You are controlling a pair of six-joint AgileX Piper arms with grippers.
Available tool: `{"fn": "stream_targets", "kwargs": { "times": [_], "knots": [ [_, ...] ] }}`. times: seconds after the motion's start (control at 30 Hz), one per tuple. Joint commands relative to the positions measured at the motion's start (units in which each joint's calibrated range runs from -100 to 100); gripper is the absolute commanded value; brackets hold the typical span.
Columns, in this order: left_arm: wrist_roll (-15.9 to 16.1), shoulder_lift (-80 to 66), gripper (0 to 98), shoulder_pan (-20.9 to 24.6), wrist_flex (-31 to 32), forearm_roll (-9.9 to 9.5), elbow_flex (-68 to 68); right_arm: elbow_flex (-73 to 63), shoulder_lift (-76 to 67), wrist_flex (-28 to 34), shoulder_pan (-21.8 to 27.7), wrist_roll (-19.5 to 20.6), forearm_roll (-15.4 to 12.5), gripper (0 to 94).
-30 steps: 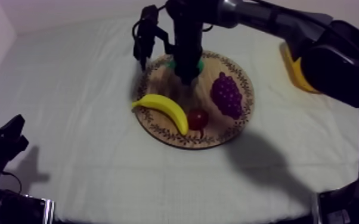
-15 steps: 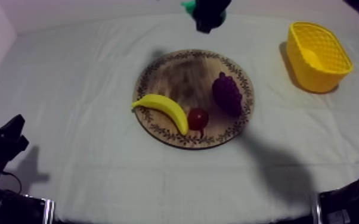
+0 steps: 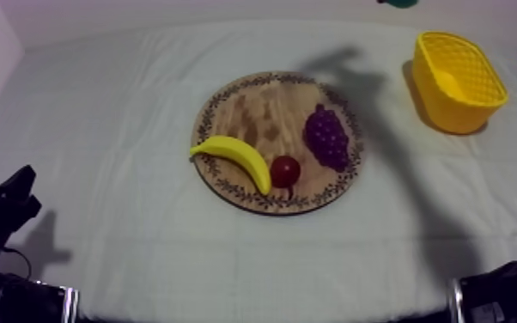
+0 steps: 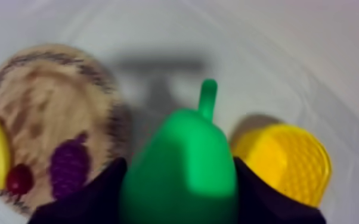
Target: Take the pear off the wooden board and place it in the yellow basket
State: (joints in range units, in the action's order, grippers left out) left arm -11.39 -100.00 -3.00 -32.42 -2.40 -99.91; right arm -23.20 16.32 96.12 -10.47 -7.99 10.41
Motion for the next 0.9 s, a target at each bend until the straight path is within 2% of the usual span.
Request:
{"fn": "stream_targets", "kwargs": {
  "times": [0.0,0.13,0.3,0.67,0.87],
  "knots": [
    [0.0,0.0,0.1,0.0,0.0,-0.02,0.0,0.0,0.7,-0.8,5.6,-0.6,0.3,37.9],
    [0.0,0.0,0.1,0.0,0.0,-0.02,0.0,-0.7,3.0,-1.8,10.1,-1.1,0.5,38.4],
    [0.0,0.0,0.1,0.0,0.0,-0.02,0.0,-2.3,6.7,-2.3,13.2,-1.9,0.5,38.9],
    [0.0,0.0,0.1,0.0,0.0,-0.02,0.0,3.5,15.3,-7.3,14.3,-2.1,1.4,40.9],
    [0.0,0.0,0.1,0.0,0.0,-0.02,0.0,5.0,18.6,-9.6,15.1,-1.0,2.7,51.4]
  ]
}}
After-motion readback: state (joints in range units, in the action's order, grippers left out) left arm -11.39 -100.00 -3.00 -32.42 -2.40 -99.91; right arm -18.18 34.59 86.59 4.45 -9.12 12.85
